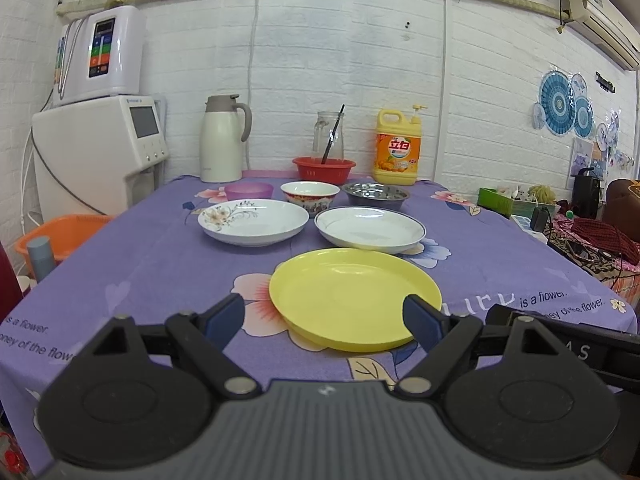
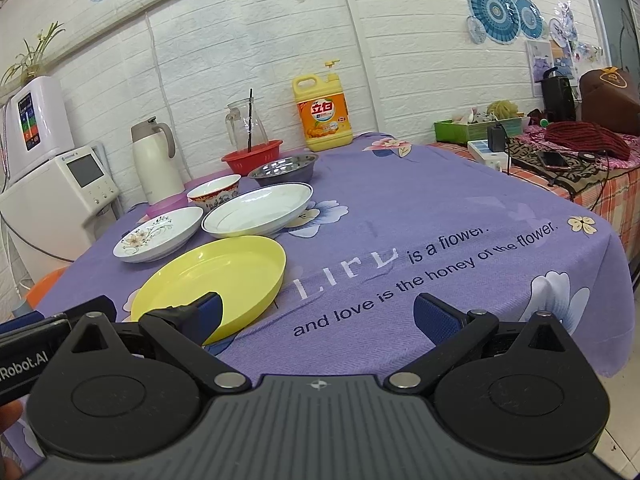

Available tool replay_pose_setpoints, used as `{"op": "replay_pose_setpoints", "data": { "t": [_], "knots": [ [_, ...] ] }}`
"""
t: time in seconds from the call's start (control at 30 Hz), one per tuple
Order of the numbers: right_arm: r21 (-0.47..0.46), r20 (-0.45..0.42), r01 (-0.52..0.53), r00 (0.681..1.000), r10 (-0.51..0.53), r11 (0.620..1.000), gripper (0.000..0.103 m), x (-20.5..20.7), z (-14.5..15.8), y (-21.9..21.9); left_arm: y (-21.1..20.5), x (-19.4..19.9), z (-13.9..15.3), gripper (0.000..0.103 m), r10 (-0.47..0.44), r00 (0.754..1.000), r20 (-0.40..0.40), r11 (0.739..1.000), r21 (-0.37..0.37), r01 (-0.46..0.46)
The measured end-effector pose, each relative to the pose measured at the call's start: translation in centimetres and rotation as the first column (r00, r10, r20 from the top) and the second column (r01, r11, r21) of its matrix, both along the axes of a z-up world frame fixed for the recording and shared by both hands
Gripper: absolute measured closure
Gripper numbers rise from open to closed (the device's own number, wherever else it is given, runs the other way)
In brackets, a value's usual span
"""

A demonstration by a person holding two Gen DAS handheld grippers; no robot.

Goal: Organize plates and bowls

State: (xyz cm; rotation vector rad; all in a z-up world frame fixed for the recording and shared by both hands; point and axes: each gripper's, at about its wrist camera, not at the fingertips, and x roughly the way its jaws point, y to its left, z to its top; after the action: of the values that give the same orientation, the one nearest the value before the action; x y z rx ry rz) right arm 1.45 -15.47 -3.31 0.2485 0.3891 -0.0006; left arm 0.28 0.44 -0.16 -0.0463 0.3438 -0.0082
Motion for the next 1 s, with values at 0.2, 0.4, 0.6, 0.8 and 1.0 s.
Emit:
{"op": "replay_pose_setpoints", "data": {
  "t": [0.2, 0.4, 0.6, 0.8, 1.0],
  "knots": [
    [-0.006, -0.003, -0.008, 1.0, 0.008, 1.0, 0.0, 0.24, -0.08, 0.62, 0.02, 0.0, 0.03, 0.018, -0.001, 1.0, -0.001, 1.0, -0.002, 0.001],
    [-0.005, -0.003, -0.008, 1.0, 0.008, 1.0, 0.0, 0.22, -0.08, 0.49, 0.04, 0.03, 0.0, 0.018, -0.001, 1.0, -0.002, 1.0, -0.004, 0.001],
    [-0.004, -0.006, -0.009, 1.0, 0.009, 1.0, 0.0, 0.26, -0.2, 0.4, 0.03, 0.03, -0.07, 0.018, -0.001, 1.0, -0.003, 1.0, -0.005, 0.001],
    [-0.003, -0.007, -0.01, 1.0, 0.01, 1.0, 0.0, 0.28, -0.19, 0.41, 0.07, -0.03, -0.32, 0.018, -0.005, 1.0, -0.008, 1.0, -0.014, 0.005],
    [0.002, -0.007, -0.014, 1.0, 0.014, 1.0, 0.0, 0.34, -0.26, 0.25, 0.74, 0.79, -0.36, 0.018, -0.011, 1.0, -0.029, 1.0, -0.021, 0.01]
  ]
}}
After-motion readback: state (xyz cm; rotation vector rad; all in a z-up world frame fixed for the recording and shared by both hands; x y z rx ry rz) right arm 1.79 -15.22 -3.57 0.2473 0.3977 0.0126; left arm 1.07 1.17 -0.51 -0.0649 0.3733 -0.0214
